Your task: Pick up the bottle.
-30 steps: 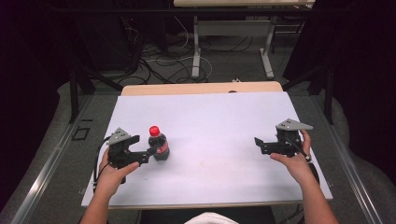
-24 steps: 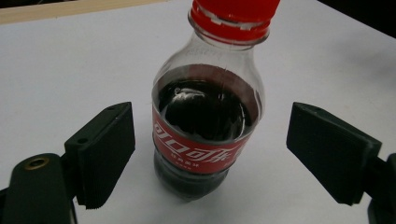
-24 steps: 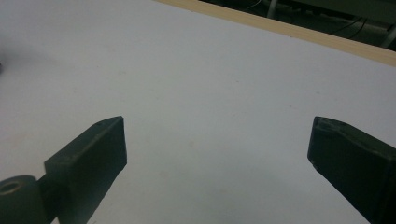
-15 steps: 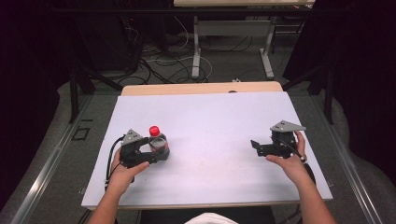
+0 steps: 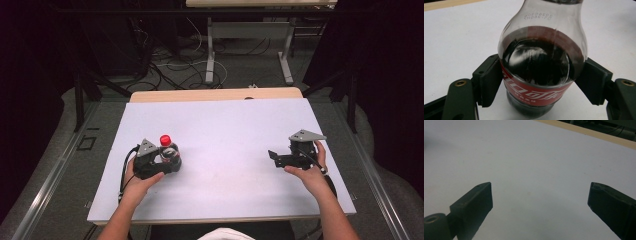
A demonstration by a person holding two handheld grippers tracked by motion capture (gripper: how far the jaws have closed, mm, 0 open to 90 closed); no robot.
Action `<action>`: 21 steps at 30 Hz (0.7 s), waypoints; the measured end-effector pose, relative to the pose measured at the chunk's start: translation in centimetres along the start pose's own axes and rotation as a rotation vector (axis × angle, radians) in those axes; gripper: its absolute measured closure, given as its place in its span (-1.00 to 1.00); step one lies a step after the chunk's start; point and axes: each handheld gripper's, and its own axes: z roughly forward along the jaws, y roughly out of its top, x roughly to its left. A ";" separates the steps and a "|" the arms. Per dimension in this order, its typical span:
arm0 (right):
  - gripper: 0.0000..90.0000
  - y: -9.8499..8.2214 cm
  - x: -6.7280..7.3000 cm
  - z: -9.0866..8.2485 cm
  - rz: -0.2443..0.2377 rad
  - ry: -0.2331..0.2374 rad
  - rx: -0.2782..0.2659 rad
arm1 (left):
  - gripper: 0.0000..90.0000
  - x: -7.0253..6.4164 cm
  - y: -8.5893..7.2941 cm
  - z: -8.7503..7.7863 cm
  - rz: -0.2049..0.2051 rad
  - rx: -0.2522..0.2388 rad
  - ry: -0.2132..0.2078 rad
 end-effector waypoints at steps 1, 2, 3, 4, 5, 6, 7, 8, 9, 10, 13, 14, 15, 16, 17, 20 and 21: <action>-0.88 0.0 0.0 0.0 0.000 0.004 0.007 | -0.38 0.0 0.0 0.0 0.009 -0.005 0.005; -0.88 0.0 0.0 0.0 0.003 0.001 0.007 | -0.38 -0.1 0.0 0.0 0.012 -0.008 0.007; -0.87 0.0 0.0 0.1 0.005 -0.004 0.003 | -0.37 -0.1 -0.1 0.0 0.020 -0.011 0.013; -0.87 0.0 -0.1 0.1 -0.001 -0.001 0.006 | -0.37 -0.2 -0.1 0.0 0.022 -0.011 0.015; -0.87 0.0 0.0 0.1 0.005 0.001 0.008 | -0.37 -0.2 -0.1 0.0 0.020 -0.012 0.016; -0.86 -0.1 0.0 0.1 0.010 0.001 0.010 | -0.36 -0.2 -0.1 0.0 0.020 -0.014 0.018; -0.86 -0.1 0.0 0.1 0.010 0.001 0.011 | -0.36 -0.2 -0.1 0.0 0.020 -0.017 0.020; -0.86 -0.1 0.0 0.1 0.009 0.003 0.010 | -0.36 -0.3 -0.1 0.0 0.019 -0.016 0.026; -0.86 -0.1 0.0 0.2 0.005 0.004 0.008 | -0.36 -0.3 -0.1 0.0 0.017 -0.012 0.027; -0.86 -0.1 0.0 0.2 0.003 0.008 0.007 | -0.36 -0.4 -0.1 0.0 0.016 -0.012 0.029; -0.86 -0.2 0.0 0.3 0.001 0.002 0.009 | -0.36 -0.5 0.0 0.1 0.012 -0.013 0.035; -0.86 -0.2 -0.1 0.3 -0.004 -0.001 0.011 | -0.35 -0.5 0.0 0.0 0.015 -0.012 0.038; -0.86 -0.2 0.0 0.3 0.011 0.005 0.012 | -0.35 -0.5 0.0 0.0 0.016 -0.013 0.041; -0.86 -0.2 0.0 0.3 0.013 0.007 0.013 | -0.35 -0.6 0.0 0.0 0.013 -0.014 0.041; -0.86 -0.2 0.0 0.3 0.015 0.003 0.016 | -0.35 -0.5 0.0 0.0 0.015 -0.014 0.043; -0.86 -0.2 0.0 0.4 0.011 -0.001 0.009 | -0.35 -0.6 0.1 0.0 0.017 -0.009 0.044; -0.86 -0.2 0.1 0.3 0.013 -0.002 0.008 | -0.35 -0.7 0.1 0.0 0.017 -0.006 0.046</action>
